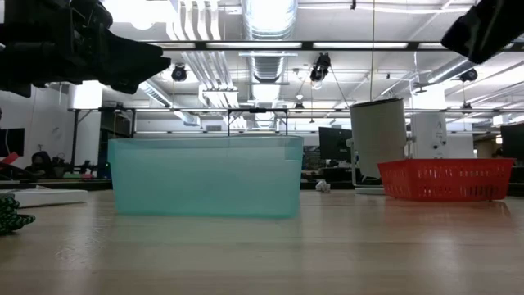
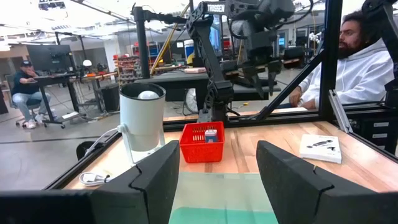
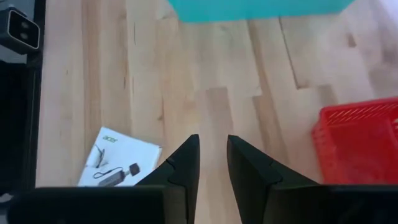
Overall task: Pick and place items into bin
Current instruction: Put the bottom right card reader box into the black basket
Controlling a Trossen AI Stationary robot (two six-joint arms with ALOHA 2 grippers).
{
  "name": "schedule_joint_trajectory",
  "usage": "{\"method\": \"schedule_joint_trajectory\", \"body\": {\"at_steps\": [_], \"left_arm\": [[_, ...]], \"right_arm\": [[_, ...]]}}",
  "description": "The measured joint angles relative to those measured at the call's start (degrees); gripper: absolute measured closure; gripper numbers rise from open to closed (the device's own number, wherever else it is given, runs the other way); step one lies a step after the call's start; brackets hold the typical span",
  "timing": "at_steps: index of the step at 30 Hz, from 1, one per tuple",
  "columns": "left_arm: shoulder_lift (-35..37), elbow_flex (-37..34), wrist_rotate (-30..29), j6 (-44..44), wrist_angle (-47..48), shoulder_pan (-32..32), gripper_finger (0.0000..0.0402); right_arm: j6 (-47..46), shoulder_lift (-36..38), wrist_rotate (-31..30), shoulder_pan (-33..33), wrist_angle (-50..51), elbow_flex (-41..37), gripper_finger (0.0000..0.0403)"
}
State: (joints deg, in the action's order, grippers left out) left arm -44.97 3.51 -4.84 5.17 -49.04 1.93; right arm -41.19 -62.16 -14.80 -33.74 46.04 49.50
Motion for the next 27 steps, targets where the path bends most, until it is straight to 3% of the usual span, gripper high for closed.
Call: {"method": "schedule_joint_trajectory", "body": {"at_steps": [10,19,27], "left_arm": [[-0.02,-0.05,0.0,-0.4,0.01,0.0,0.0203],[-0.02,-0.07,0.0,-0.35,0.0,-0.02,0.0203],[-0.84,-0.04,0.0,-0.33,0.04,-0.07,0.0203]], "right_arm": [[-8.62,-6.49,0.07,-4.18,-0.13,3.2,0.0335],[-11.35,-16.22,0.06,-8.32,0.72,12.1,0.0335],[-15.41,-25.5,0.21,-9.85,7.37,20.96,0.0335]]}}
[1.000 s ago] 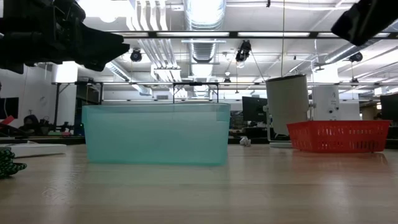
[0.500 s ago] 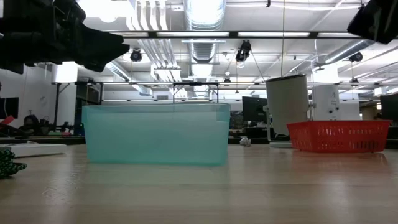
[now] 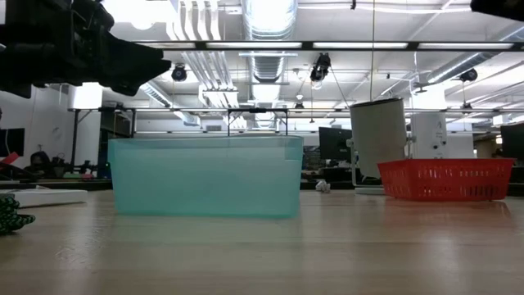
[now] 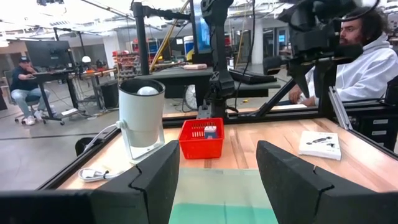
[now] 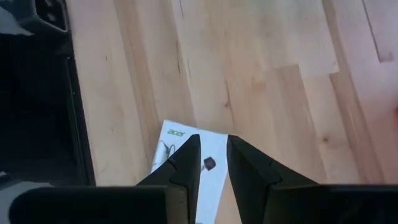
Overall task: Pick and place items into bin
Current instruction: Put the bottom right card reader box into the black basket
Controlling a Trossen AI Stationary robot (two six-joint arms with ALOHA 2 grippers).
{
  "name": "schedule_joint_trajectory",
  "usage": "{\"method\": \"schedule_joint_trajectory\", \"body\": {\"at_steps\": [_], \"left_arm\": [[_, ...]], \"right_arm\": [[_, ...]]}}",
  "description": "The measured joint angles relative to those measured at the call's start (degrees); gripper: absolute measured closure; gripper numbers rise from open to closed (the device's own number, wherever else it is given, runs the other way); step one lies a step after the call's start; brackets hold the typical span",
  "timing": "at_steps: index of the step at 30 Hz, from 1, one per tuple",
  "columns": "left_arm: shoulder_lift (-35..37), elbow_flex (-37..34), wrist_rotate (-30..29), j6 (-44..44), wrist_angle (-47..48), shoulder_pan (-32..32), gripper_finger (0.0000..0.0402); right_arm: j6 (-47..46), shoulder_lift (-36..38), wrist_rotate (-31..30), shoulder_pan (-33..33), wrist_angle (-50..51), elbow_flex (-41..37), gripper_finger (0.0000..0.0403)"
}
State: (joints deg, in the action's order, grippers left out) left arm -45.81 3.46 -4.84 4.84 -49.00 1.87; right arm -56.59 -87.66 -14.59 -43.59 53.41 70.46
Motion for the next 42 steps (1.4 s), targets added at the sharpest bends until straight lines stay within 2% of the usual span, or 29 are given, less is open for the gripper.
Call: {"method": "schedule_joint_trajectory", "body": {"at_steps": [7,18,26,33,37,42], "left_arm": [[-0.71,-0.02,0.0,0.0,0.0,0.0,0.0203],[-1.74,-0.09,0.03,0.0,0.3,0.02,0.0203],[-2.08,0.17,0.03,0.5,-0.06,0.02,0.0203],[-1.8,0.13,0.02,0.46,0.01,0.06,0.0203],[-1.87,0.03,0.04,0.44,-0.03,0.07,0.0203],[-2.06,0.04,0.02,0.42,-0.06,0.07,0.0203]], "right_arm": [[-5.62,-5.85,4.24,-0.05,6.38,5.98,0.0335],[-14.02,-9.03,7.17,-0.3,6.06,8.68,0.0333],[-16.53,-9.43,7.88,-0.73,5.89,8.66,0.0282],[-17.77,-10.82,13.49,-1.08,4.53,8.7,0.0224],[-20.62,-10.78,13.62,-1.61,2.55,8.68,0.0216],[-24.06,-11.99,13.62,-1.95,0.91,8.68,0.0227]]}}
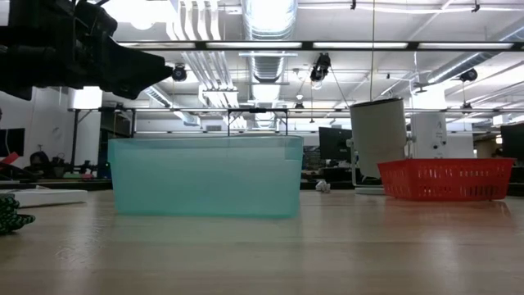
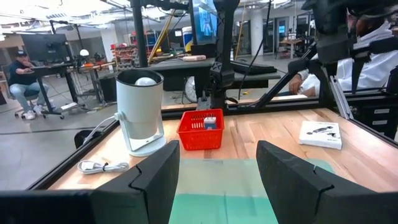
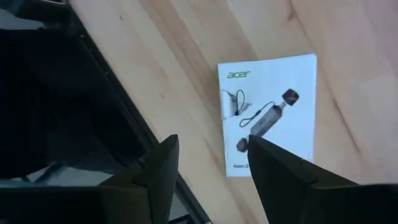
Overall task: Pick and place items into bin
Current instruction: Put the bottom right card reader box into the black basket
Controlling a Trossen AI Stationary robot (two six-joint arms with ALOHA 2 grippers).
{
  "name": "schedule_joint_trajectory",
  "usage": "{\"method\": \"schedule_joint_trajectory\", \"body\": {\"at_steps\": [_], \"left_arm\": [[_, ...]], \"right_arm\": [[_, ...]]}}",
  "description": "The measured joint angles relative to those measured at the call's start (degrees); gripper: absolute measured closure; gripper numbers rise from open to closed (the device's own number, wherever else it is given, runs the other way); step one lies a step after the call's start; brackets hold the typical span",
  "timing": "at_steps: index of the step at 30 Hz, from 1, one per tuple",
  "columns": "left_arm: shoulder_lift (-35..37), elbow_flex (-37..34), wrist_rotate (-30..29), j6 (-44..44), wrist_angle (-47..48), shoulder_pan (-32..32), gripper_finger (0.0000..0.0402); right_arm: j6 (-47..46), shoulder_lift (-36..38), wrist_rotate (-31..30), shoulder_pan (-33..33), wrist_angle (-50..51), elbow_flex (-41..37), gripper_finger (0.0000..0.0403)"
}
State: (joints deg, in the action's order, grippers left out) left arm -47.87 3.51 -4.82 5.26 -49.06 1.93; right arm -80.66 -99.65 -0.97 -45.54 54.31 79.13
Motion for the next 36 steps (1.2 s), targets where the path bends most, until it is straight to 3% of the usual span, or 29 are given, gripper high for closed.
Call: {"method": "schedule_joint_trajectory", "body": {"at_steps": [11,26,36], "left_arm": [[0.08,-0.02,0.0,-0.07,0.05,-0.01,0.0203],[-0.05,0.11,0.0,-0.09,0.0,-0.07,0.0203],[-0.05,0.06,0.0,-0.07,0.0,-0.04,0.0203]], "right_arm": [[1.36,-7.44,5.94,-0.13,-2.9,2.4,0.025],[7.52,-15.73,5.04,-0.09,-1.99,5.76,0.0254],[7.63,-15.92,1.13,-0.09,-1.59,5.6,0.0268]]}}
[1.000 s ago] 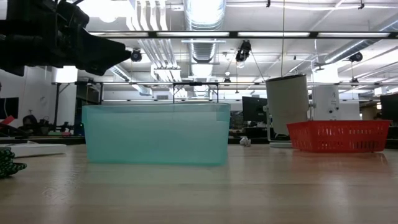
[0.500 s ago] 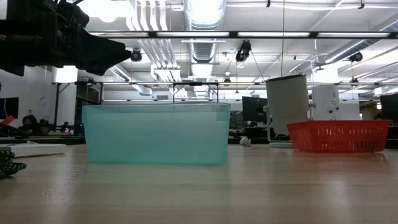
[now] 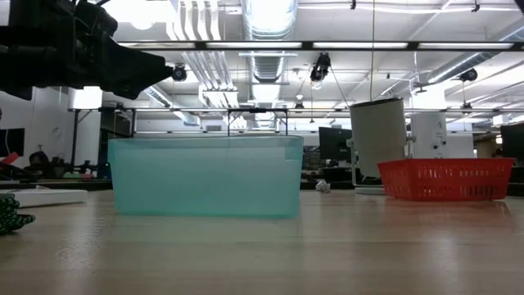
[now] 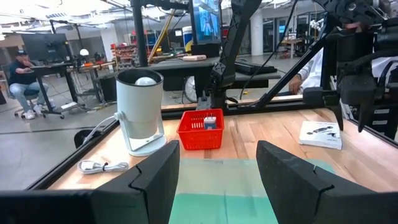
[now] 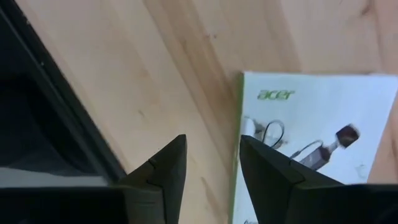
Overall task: Pick and place items into bin
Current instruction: Put the bottom right card reader box into the black basket
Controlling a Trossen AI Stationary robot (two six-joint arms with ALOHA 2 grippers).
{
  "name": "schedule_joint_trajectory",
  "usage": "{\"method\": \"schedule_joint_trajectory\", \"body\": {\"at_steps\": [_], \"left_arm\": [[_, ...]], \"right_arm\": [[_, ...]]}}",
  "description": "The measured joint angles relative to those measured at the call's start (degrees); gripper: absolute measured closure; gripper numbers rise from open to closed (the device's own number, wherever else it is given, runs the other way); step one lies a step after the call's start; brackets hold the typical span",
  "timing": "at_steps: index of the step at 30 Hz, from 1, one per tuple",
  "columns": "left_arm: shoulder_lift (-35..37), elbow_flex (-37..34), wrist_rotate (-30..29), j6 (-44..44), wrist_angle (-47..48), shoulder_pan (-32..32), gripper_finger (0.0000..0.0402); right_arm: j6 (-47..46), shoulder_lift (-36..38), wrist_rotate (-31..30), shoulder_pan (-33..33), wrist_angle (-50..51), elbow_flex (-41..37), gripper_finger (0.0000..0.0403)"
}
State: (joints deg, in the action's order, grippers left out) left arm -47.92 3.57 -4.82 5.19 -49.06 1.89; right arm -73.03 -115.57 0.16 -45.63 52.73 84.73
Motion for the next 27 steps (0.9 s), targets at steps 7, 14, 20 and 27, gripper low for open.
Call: {"method": "schedule_joint_trajectory", "body": {"at_steps": [7,14,20,27], "left_arm": [[-0.04,0.03,0.0,0.0,0.0,0.0,0.0203],[-0.04,-0.04,0.0,0.01,0.05,0.0,0.0203],[0.04,-0.06,0.0,0.02,0.02,0.04,0.0203],[0.0,-0.02,0.0,0.02,0.02,0.04,0.0203]], "right_arm": [[0.19,0.0,-1.86,0.0,0.41,-0.14,0.027],[-0.88,0.02,-1.89,-0.18,0.46,-1.23,0.0271],[-1.76,0.07,-3.36,-0.69,0.52,-1.36,0.0277],[-1.86,0.07,-4.85,-1.55,0.52,-1.41,0.0284]]}}
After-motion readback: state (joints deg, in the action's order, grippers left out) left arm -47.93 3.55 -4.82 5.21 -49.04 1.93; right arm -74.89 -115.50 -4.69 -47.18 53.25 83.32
